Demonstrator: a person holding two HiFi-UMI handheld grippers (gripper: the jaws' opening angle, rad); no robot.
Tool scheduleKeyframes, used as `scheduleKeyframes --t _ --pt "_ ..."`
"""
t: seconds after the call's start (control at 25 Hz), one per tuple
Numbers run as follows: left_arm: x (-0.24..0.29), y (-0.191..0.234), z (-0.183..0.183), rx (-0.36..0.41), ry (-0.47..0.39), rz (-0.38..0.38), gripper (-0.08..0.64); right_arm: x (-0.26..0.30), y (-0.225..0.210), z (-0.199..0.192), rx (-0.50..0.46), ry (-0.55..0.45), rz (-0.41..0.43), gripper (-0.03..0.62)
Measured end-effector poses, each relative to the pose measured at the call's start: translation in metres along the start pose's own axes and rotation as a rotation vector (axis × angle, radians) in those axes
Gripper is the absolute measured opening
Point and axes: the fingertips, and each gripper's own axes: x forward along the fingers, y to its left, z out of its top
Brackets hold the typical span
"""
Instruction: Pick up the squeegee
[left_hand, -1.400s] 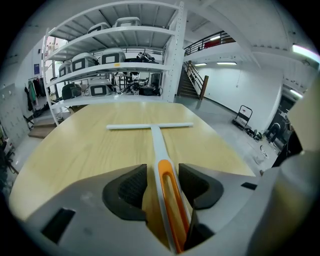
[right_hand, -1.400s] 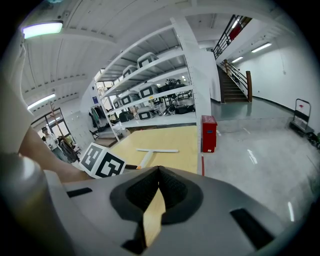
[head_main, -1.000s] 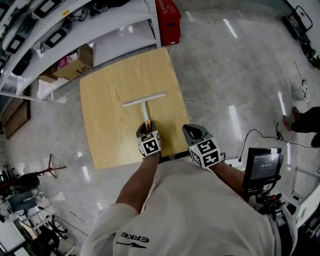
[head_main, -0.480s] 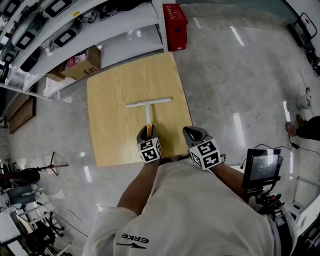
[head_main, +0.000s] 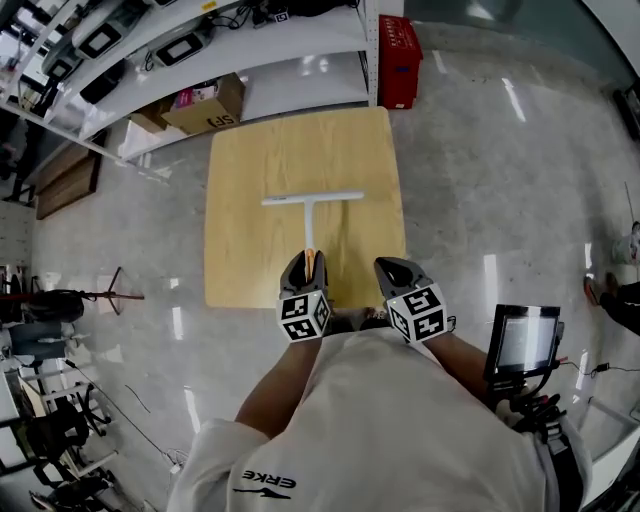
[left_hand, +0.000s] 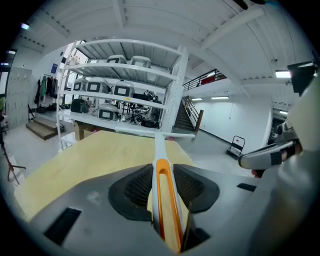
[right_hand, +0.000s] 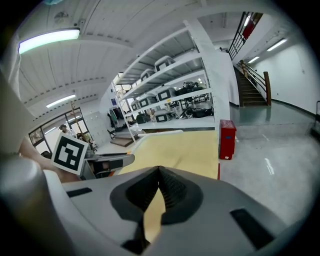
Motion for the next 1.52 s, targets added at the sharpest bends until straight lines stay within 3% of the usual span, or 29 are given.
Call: scheduleKeyframes --t 0.4,0.72,1.52 --pt "-0.059 0.018 0.055 -0.075 -0.149 -0.034 0.13 0.015 0.048 0.029 -0.051 -0.039 0.052 0.003" --pt "-0.106 0.043 0.08 -0.076 -0.197 -0.108 0.132 0.012 0.107 0.05 -0.055 -0.093 0.03 0.003" --pt "-0.181 0.076 0.082 -0.058 -0.225 -0.234 0.132 -0.01 0.19 0.054 -0.054 -0.18 -0.048 0.003"
